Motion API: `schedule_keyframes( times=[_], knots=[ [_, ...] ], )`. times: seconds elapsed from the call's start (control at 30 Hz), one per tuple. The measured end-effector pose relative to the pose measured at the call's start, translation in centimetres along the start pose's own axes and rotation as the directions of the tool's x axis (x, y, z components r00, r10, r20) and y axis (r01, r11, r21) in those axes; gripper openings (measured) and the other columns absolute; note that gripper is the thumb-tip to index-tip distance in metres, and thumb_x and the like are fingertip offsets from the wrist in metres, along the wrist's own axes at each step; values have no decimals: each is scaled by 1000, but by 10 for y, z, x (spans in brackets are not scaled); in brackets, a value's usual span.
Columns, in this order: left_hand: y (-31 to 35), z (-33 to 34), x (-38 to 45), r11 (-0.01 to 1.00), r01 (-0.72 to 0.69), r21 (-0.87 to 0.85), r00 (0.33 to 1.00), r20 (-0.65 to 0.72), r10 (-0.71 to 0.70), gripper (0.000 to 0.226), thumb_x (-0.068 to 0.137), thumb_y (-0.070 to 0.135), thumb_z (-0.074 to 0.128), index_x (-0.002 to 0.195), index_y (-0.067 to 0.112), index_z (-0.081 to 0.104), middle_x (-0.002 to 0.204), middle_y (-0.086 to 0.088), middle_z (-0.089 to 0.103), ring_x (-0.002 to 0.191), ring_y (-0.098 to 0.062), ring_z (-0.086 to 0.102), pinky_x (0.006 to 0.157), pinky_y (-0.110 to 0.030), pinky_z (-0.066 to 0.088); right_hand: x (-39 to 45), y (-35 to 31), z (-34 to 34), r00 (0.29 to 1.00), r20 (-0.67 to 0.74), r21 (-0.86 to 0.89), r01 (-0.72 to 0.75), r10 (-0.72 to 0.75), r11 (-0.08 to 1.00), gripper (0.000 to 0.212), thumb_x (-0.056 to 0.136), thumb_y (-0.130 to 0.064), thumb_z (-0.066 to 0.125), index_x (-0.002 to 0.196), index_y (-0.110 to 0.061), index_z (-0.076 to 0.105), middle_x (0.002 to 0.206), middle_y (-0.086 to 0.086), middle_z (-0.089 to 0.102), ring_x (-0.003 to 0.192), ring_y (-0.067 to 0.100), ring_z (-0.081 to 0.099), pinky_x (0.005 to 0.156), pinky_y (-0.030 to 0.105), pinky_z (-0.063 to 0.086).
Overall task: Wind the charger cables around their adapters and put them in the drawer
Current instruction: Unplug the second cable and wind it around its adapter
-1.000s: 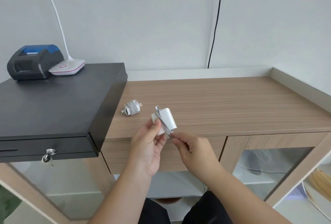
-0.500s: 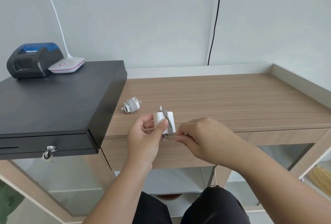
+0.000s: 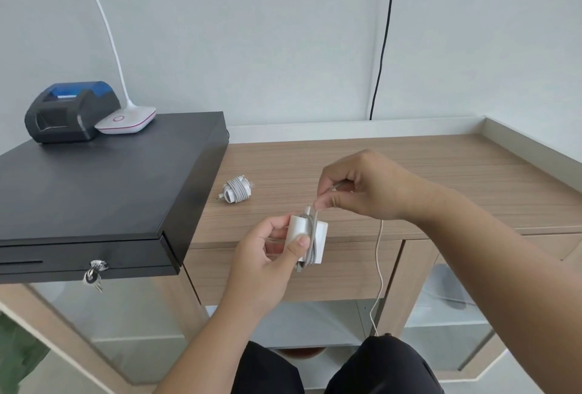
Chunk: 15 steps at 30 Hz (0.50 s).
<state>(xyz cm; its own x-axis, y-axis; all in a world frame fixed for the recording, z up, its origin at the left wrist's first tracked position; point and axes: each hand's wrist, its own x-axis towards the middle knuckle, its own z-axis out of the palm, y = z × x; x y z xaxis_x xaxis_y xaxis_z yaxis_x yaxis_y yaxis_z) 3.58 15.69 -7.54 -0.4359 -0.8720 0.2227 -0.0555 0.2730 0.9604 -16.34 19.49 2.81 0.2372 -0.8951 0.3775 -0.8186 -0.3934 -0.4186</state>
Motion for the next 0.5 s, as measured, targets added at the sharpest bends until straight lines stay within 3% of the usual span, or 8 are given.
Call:
schedule_keyframes(
  times=[0.13,0.23,0.33,0.43,0.5],
  knots=[
    [2,-3,-1,1000,-21,0,999,24,21,43,75,48,70,113,29,66,101,10,71,89,-6,66,75,-31,57,5,4,8,1000,10,108,-3,2,994,15,80,-30,76,75,-18,71,60,18,60,58,29,49,55,34,41],
    [7,-7,-5,998,-66,10,993,98,64,37,77,44,72,112,31,67,100,13,72,89,-5,66,75,-31,57,9,8,9,998,15,235,-61,59,970,16,76,-29,79,73,-16,71,59,21,58,54,22,43,55,30,38],
    [13,-11,-7,991,-87,-100,982,160,102,39,74,43,73,111,31,69,98,9,72,86,-6,65,72,-26,54,12,18,14,992,38,450,-128,124,884,19,73,-26,80,71,-10,70,52,4,52,54,11,40,58,26,36],
    [18,-15,-5,975,-87,-206,976,177,125,43,74,35,75,115,25,69,102,0,73,89,-11,66,73,-26,54,6,22,28,990,61,618,-139,129,774,23,79,-24,74,71,-5,66,55,18,46,55,13,43,58,18,36],
    [20,-18,-3,962,-79,-260,967,213,137,42,75,30,74,116,24,70,103,-3,73,89,-11,66,73,-25,54,0,23,41,988,70,713,-147,139,685,24,83,-24,69,70,-6,62,52,0,50,48,0,42,51,9,35]
  ],
)
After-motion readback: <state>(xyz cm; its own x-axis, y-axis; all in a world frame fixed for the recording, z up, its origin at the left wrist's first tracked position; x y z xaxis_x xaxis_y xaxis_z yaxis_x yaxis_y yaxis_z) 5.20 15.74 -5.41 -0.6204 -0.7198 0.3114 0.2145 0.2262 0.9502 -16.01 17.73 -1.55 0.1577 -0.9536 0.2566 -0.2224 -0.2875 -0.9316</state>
